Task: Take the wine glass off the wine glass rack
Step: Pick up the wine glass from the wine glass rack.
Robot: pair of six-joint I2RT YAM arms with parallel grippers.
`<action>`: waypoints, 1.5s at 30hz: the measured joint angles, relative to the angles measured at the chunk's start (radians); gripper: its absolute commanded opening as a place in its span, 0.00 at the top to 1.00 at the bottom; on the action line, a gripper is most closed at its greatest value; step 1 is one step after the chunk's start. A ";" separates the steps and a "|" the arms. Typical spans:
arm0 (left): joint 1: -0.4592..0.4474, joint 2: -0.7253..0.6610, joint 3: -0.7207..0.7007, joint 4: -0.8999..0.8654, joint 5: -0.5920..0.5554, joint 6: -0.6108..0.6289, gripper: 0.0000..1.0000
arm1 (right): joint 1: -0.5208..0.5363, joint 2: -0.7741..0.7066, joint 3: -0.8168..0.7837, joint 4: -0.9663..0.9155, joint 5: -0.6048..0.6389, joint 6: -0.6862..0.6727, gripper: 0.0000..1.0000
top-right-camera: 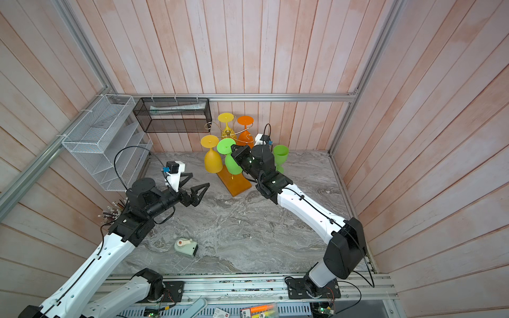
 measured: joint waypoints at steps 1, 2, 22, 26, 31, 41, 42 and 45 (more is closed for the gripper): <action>0.000 0.001 0.000 0.000 0.000 0.000 0.00 | 0.000 0.009 0.005 0.000 -0.003 0.000 1.00; 0.000 0.002 0.000 0.000 0.000 0.000 0.00 | 0.001 0.019 0.012 0.000 -0.006 0.000 1.00; 0.000 0.008 0.000 0.000 0.000 0.000 0.00 | -0.024 0.074 0.109 0.002 0.009 -0.019 1.00; 0.000 0.010 0.000 0.000 0.000 0.000 0.00 | -0.037 0.074 0.109 0.003 0.013 -0.021 1.00; 0.000 0.010 0.000 0.000 0.000 0.000 0.00 | -0.051 0.074 0.106 0.012 0.024 -0.022 1.00; 0.000 0.012 0.000 -0.001 0.000 0.000 0.00 | -0.063 0.074 0.104 0.018 0.027 -0.022 1.00; 0.000 0.012 0.000 -0.001 0.000 0.000 0.00 | -0.063 0.074 0.104 0.018 0.027 -0.022 1.00; 0.000 0.012 0.000 0.000 0.000 0.000 0.00 | -0.063 0.074 0.104 0.018 0.026 -0.022 1.00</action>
